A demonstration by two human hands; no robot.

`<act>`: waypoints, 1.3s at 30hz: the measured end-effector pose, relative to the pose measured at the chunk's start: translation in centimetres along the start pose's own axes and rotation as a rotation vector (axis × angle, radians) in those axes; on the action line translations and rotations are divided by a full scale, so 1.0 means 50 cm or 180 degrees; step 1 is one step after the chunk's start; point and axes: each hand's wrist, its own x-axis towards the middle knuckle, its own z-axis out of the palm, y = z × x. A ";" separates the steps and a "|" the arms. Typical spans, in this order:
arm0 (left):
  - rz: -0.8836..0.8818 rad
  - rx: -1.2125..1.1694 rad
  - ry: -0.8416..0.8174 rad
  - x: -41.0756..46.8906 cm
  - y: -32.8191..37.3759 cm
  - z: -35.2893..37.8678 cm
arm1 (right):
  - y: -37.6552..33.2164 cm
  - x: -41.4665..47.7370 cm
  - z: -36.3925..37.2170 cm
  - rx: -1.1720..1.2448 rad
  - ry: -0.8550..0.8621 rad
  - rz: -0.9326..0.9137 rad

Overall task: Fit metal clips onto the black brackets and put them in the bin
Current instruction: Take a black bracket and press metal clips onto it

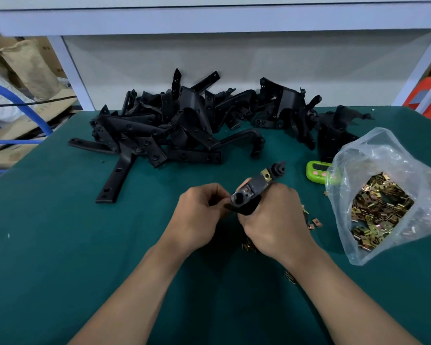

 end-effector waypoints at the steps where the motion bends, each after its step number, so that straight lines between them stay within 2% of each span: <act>1: -0.0051 -0.0055 -0.0008 -0.002 0.000 -0.001 | 0.000 0.000 0.000 -0.0029 0.0000 0.0030; 5: -0.0247 -0.0227 0.0060 -0.014 -0.001 0.005 | -0.009 -0.018 0.001 -0.0090 -0.0090 -0.0162; 9: 0.0294 0.0598 0.0417 -0.035 0.002 0.024 | -0.002 -0.020 0.006 -0.0066 -0.0154 0.0038; 15: 0.0804 0.0808 0.0383 -0.043 0.002 0.032 | 0.003 -0.018 -0.002 0.0086 -0.0086 -0.0083; 20: 0.0564 0.0785 0.0691 -0.018 0.000 0.006 | 0.029 -0.004 -0.016 0.0005 0.0057 0.0100; 23: 0.0375 0.0606 0.0752 -0.010 -0.009 -0.019 | 0.048 0.000 -0.026 -0.0099 -0.0069 0.0182; 25: 0.0189 0.0455 0.0789 -0.010 -0.012 -0.017 | 0.045 -0.003 -0.025 -0.0307 -0.0340 0.0171; 27: -0.0042 -0.0039 0.0715 -0.009 -0.008 -0.006 | 0.034 -0.007 -0.021 -0.0514 -0.0427 0.0118; 30: -0.0233 -0.0961 0.0492 -0.011 0.004 -0.005 | 0.017 -0.013 -0.020 -0.0755 -0.0192 -0.0317; 34: -0.0303 -0.1596 0.0063 -0.023 0.014 -0.014 | 0.018 -0.012 -0.024 -0.1207 -0.0355 -0.0423; 36: -0.0392 -0.1830 -0.0102 -0.026 0.018 -0.019 | 0.019 -0.012 -0.023 -0.1297 -0.0359 -0.0462; 39: -0.0428 -0.1781 -0.0414 -0.029 0.019 -0.026 | 0.019 -0.013 -0.024 -0.1393 -0.0188 -0.0605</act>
